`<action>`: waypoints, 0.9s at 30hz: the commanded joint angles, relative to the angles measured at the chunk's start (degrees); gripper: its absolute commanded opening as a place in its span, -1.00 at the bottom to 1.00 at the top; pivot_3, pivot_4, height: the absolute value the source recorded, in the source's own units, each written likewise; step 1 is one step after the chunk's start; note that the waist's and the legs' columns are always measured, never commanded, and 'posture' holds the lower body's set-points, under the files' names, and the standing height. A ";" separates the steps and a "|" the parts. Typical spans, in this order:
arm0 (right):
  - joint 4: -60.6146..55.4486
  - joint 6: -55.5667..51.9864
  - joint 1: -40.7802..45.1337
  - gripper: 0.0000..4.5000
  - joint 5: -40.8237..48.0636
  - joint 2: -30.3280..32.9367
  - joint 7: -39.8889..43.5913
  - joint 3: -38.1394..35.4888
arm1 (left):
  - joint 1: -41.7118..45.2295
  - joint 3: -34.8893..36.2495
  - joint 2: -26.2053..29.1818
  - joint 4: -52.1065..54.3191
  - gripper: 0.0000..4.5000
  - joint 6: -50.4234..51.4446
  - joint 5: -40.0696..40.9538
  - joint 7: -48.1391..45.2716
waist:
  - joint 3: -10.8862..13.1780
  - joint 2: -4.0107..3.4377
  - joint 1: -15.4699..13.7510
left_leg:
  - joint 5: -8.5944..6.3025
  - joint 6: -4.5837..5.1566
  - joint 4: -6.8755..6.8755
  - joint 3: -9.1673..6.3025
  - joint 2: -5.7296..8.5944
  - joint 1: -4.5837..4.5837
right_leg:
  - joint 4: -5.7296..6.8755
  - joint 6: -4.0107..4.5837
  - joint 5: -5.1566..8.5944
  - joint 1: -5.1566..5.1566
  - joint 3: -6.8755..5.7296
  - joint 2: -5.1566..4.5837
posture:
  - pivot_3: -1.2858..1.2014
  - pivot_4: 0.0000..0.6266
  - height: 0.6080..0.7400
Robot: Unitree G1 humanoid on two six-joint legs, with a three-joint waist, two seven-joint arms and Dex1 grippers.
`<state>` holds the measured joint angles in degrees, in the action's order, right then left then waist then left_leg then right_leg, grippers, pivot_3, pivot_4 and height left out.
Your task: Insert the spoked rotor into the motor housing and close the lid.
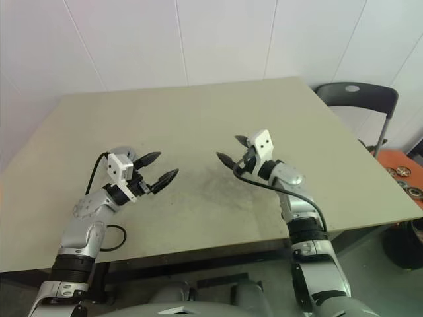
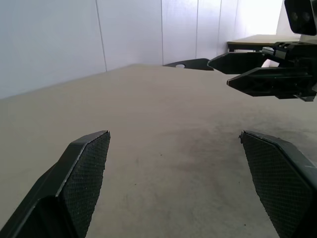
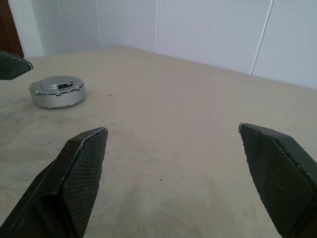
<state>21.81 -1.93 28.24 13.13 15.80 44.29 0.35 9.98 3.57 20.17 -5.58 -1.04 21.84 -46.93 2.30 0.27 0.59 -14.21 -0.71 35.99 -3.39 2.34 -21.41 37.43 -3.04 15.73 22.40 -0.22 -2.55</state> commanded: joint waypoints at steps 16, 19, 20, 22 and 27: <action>14.28 5.27 18.06 0.98 -5.16 -6.81 -16.95 -1.78 | 0.93 1.90 0.81 0.34 1.00 -2.77 -0.28 1.88 | 0.01 -0.03 0.18 | 0.01 -0.01 0.02 0.01 -0.01 0.05 | 0.15 0.05 -0.03 0.06 0.02 0.04 | 0.03 -1.00 1.00; 21.14 8.50 24.01 0.98 -6.48 -9.17 -19.68 -1.28 | -0.03 2.11 0.91 0.97 1.00 -2.94 -0.19 2.42 | 0.01 -0.03 0.21 | 0.01 -0.01 0.00 0.01 0.00 0.03 | 0.13 0.05 -0.04 0.05 0.02 0.01 | 0.03 -1.00 1.00; 23.26 9.30 25.80 0.98 -6.56 -10.07 -20.11 -1.28 | -0.30 2.06 0.90 1.13 1.00 -3.00 -0.19 2.57 | 0.01 -0.03 0.22 | 0.01 -0.01 0.00 0.02 0.01 0.02 | 0.12 0.05 -0.04 0.07 0.03 0.01 | 0.03 -1.00 1.00; 27.98 10.81 29.82 0.98 -6.79 -12.11 -21.00 -1.31 | -0.73 2.03 0.87 1.42 1.00 -3.06 -0.21 2.90 | 0.02 -0.04 0.28 | 0.01 -0.01 -0.03 0.02 0.01 0.00 | 0.12 0.05 -0.04 0.09 0.03 0.01 | 0.03 -1.00 1.00; 40.35 13.22 40.41 0.98 -5.38 -16.06 -25.27 -4.52 | -1.49 2.10 0.66 2.67 1.00 -3.07 -0.37 4.09 | 0.03 -0.07 0.44 | 0.01 -0.01 -0.05 0.02 0.00 0.00 | 0.17 0.07 -0.04 0.14 0.03 0.01 | 0.03 -1.00 1.00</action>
